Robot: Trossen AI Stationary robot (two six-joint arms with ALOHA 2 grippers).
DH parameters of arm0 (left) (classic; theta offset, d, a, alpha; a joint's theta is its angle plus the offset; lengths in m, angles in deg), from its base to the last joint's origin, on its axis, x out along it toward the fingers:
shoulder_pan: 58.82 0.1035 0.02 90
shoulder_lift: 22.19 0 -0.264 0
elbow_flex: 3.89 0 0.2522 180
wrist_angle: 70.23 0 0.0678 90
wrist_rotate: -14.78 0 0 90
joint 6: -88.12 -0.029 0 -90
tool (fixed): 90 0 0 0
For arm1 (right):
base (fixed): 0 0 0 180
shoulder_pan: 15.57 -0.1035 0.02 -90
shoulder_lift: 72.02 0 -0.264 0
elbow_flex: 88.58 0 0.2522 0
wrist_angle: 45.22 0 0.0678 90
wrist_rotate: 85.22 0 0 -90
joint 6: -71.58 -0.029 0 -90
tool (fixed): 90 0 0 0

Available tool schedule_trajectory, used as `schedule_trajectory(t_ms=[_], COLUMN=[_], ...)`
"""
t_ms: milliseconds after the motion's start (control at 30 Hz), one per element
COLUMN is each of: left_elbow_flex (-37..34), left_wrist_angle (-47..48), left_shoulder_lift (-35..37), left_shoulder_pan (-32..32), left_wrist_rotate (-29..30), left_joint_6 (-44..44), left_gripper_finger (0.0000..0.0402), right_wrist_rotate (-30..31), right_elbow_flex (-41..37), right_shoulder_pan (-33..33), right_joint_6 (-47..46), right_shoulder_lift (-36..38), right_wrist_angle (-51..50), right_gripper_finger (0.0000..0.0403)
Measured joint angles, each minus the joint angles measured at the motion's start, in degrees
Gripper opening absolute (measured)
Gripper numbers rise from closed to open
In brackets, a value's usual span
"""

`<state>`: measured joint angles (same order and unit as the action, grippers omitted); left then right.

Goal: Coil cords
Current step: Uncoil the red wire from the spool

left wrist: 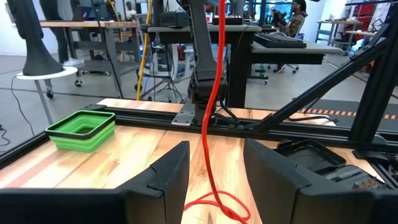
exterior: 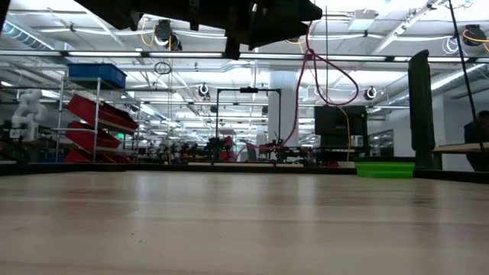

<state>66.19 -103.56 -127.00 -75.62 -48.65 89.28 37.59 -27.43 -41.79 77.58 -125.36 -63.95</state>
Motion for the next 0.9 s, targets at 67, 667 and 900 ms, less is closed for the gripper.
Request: schedule_trajectory(t_ms=[67,667,900], left_elbow_flex=[0.00,0.02,0.02], left_wrist_angle=[0.01,-2.20,-2.24], left_shoulder_lift=[0.00,-2.29,-2.34], left_shoulder_pan=[0.00,0.36,0.66], left_wrist_rotate=[0.00,0.00,-0.05], left_joint_6=[0.00,0.09,0.01], left_gripper_finger=[0.0157,0.0157,0.0134], right_wrist_rotate=[0.00,0.01,0.00], right_elbow_flex=[0.00,-0.01,-0.02], right_shoulder_pan=[0.00,0.00,0.00], right_joint_6=[0.00,0.00,0.00], right_shoulder_lift=[0.00,0.00,0.00], right_wrist_angle=[0.02,0.04,0.02], right_gripper_finger=[0.0000,0.0000,0.0000])
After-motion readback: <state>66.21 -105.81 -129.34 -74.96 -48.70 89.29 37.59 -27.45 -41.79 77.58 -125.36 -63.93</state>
